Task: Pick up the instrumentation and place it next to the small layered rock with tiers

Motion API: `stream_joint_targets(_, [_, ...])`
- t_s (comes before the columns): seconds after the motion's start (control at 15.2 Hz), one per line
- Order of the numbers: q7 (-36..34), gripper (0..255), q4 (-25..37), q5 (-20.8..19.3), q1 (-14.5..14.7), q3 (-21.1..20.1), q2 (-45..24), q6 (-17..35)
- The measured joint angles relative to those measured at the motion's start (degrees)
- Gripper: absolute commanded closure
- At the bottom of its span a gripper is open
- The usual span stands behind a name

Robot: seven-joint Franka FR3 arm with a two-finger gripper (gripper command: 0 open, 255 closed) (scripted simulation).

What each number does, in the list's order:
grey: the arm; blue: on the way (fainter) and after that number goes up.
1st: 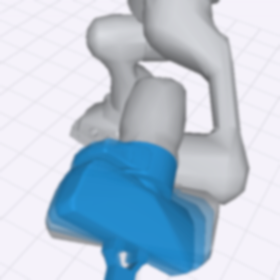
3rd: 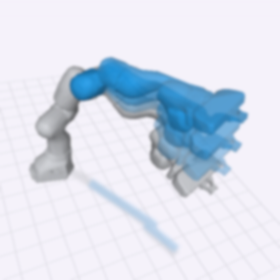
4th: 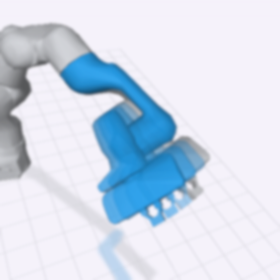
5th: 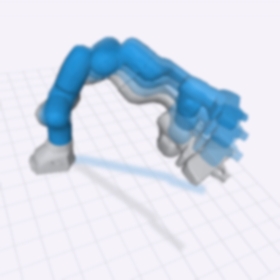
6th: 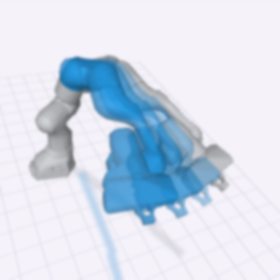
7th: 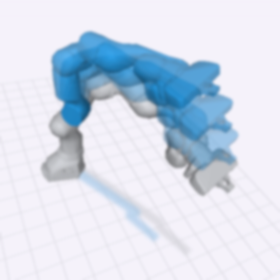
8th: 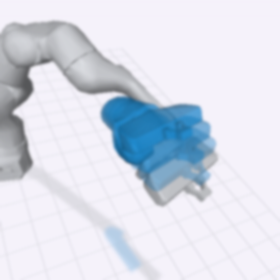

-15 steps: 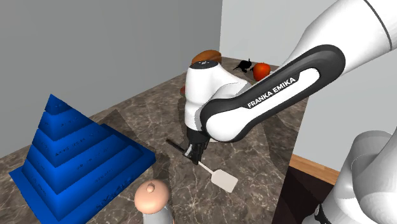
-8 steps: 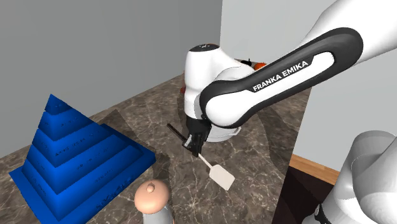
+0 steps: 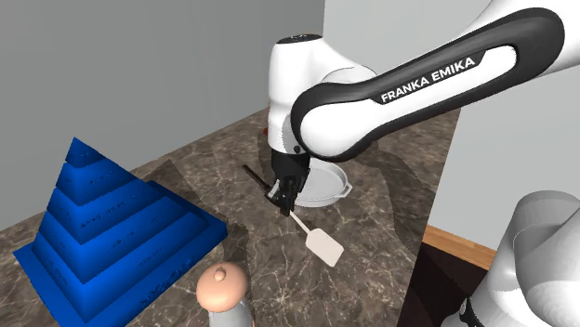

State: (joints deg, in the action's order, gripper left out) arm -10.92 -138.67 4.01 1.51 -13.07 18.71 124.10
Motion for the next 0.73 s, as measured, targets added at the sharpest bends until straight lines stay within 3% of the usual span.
stream_joint_targets(0.73, [0.33,255,6.21,0.1,-0.02,0.66,2.69,-8.87])
